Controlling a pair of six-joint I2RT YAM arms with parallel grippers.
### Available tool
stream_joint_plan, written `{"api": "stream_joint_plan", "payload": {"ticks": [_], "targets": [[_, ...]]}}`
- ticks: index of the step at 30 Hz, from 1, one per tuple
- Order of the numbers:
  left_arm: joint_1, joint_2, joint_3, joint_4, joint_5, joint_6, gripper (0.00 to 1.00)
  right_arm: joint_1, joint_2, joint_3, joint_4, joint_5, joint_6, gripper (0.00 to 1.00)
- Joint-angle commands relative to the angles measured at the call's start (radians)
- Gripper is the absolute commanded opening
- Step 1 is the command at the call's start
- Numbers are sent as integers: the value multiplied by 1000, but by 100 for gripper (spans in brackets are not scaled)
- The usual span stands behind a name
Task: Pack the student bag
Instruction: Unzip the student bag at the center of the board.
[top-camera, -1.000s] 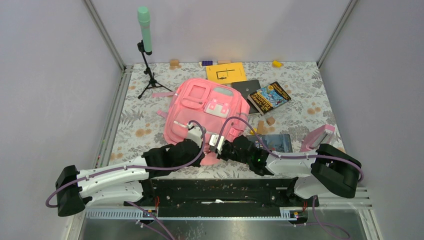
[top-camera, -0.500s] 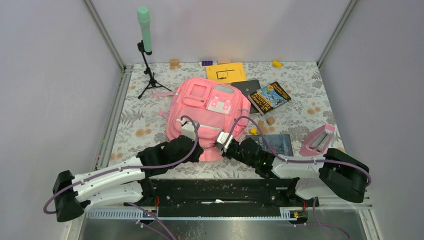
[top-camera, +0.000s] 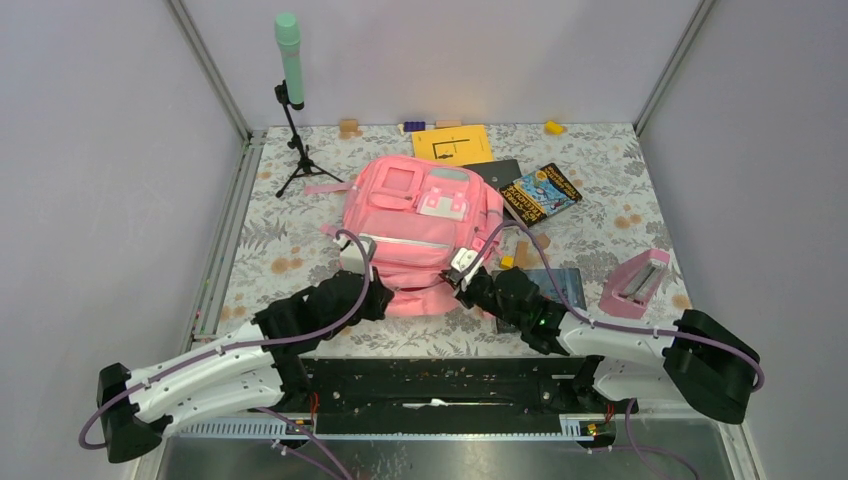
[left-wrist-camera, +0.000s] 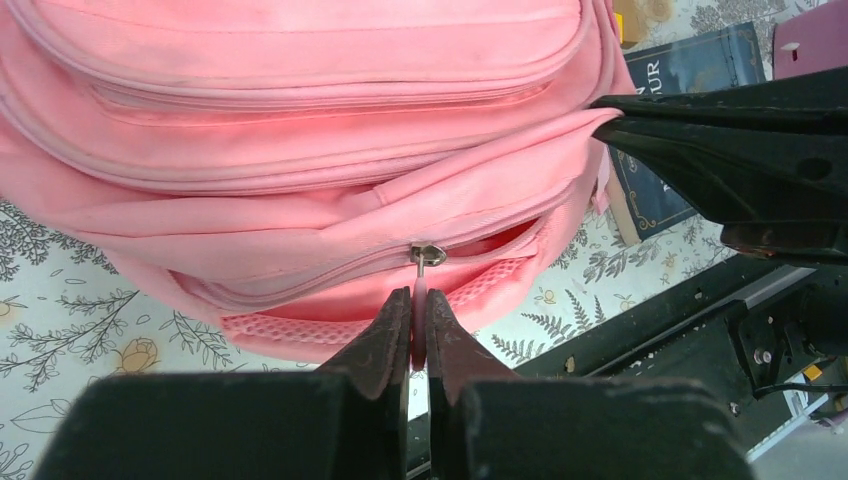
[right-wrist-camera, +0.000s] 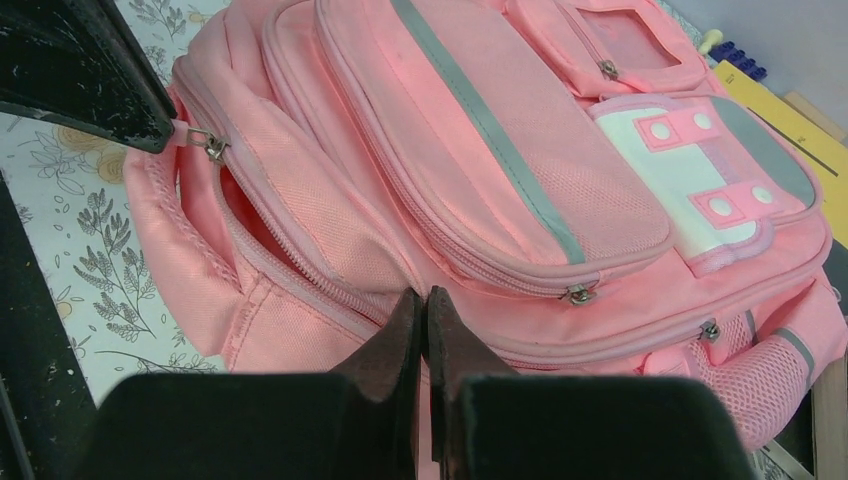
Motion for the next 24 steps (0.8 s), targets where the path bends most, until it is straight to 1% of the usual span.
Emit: {"api": "stream_joint_plan", "payload": {"ticks": [1,8,15,24], "targets": [[27,-26,-8,4,-49,2,0,-51,-61,13,16,53,31,0],[91,6,-2,45,0,26,0,-109,-110,20,-31,38,83,0],[136,15,-1,64,17,46,0,-150,-156,24,-82,39,125,0],[206,-22,-28,57,27,53,0,-201,-227,46,-158,36,188,0]]}}
